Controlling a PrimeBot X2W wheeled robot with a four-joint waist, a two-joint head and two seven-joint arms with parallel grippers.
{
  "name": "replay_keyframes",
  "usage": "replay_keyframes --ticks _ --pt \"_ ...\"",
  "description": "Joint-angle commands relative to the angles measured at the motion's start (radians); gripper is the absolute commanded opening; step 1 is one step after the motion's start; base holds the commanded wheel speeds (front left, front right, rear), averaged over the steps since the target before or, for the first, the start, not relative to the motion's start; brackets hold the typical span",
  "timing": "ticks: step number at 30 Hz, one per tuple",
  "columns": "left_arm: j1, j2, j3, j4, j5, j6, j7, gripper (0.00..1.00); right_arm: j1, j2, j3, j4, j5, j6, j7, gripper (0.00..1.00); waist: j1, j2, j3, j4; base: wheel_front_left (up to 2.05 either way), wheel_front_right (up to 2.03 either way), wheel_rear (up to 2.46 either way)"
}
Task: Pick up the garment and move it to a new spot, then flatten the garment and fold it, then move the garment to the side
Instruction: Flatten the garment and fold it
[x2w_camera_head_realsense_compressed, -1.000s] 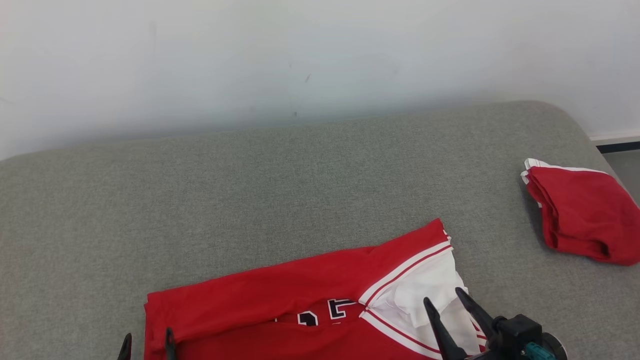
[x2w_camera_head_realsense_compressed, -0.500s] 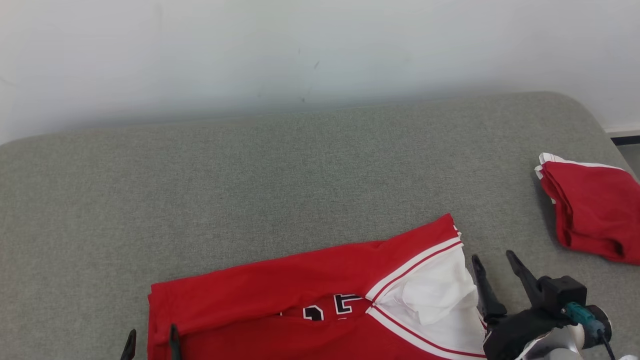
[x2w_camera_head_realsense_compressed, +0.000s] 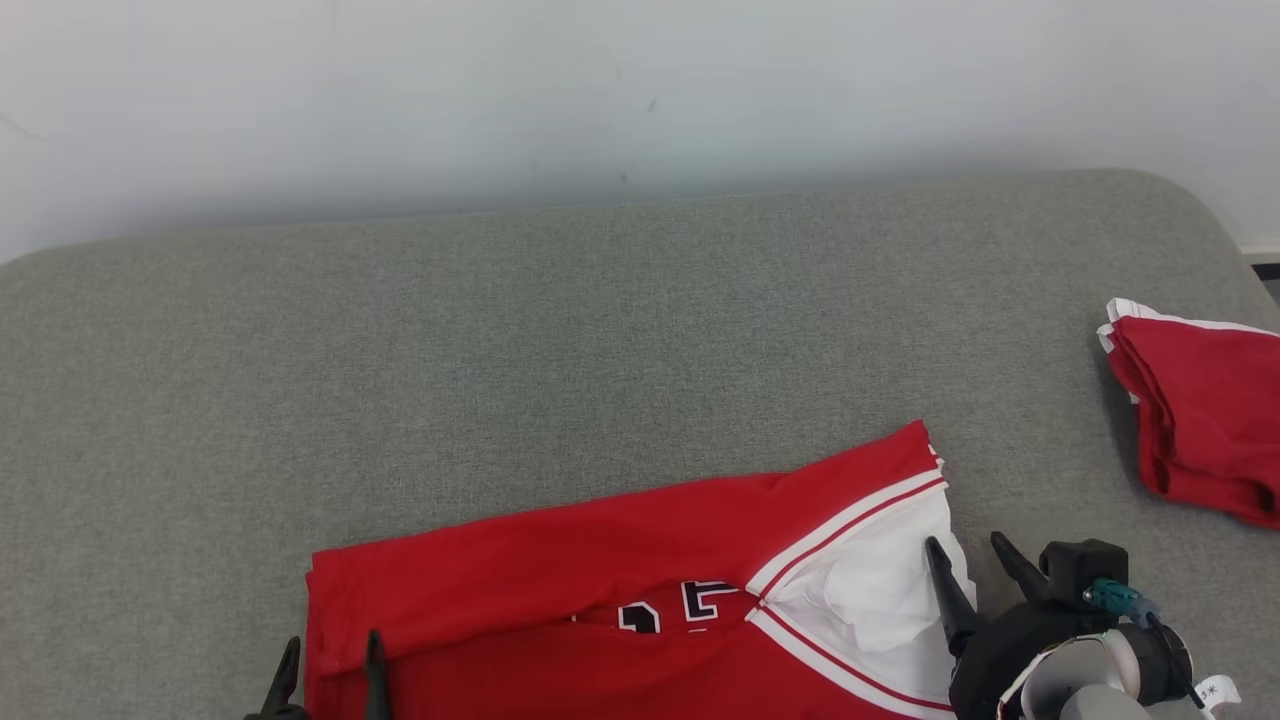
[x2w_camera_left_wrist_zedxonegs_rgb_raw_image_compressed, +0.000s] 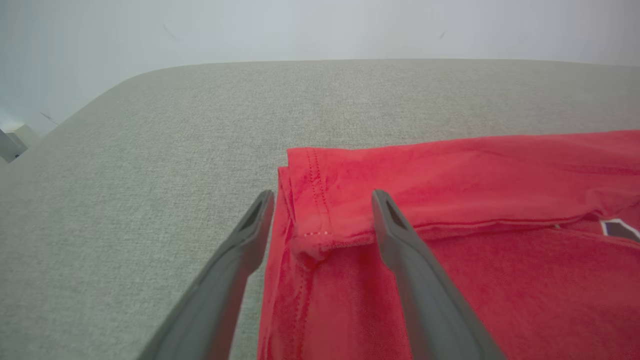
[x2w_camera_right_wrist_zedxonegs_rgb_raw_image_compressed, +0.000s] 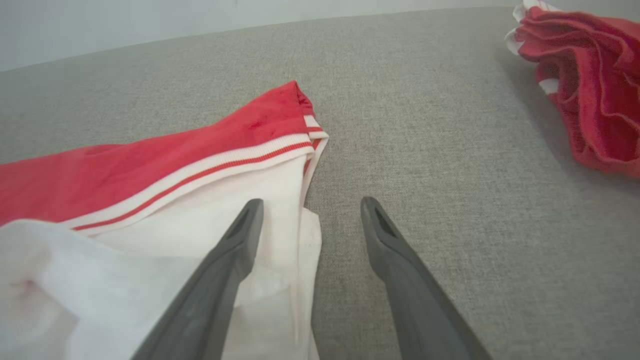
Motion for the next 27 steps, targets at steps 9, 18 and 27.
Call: replay_keyframes --ticks 9,18,27 --pt "-0.011 -0.001 0.002 -0.014 -0.004 0.002 -0.003 1.0 0.048 -0.014 0.093 0.043 0.108 -0.003 0.032 1.0 0.0 -0.0001 0.001 0.011 0.0 0.0 0.0" --pt "-0.017 -0.001 -0.009 -0.032 0.0 0.001 -0.003 1.0 0.071 -0.033 0.179 0.051 0.217 -0.003 0.07 1.0 0.0 -0.0001 -0.004 0.003 0.0 0.0 0.0" --pt "-0.021 -0.001 -0.009 -0.028 0.011 -0.002 -0.003 1.0 -0.003 -0.03 0.244 0.141 0.249 -0.003 0.098 0.25 0.0 -0.0001 0.014 0.026 0.0 0.0 0.0"
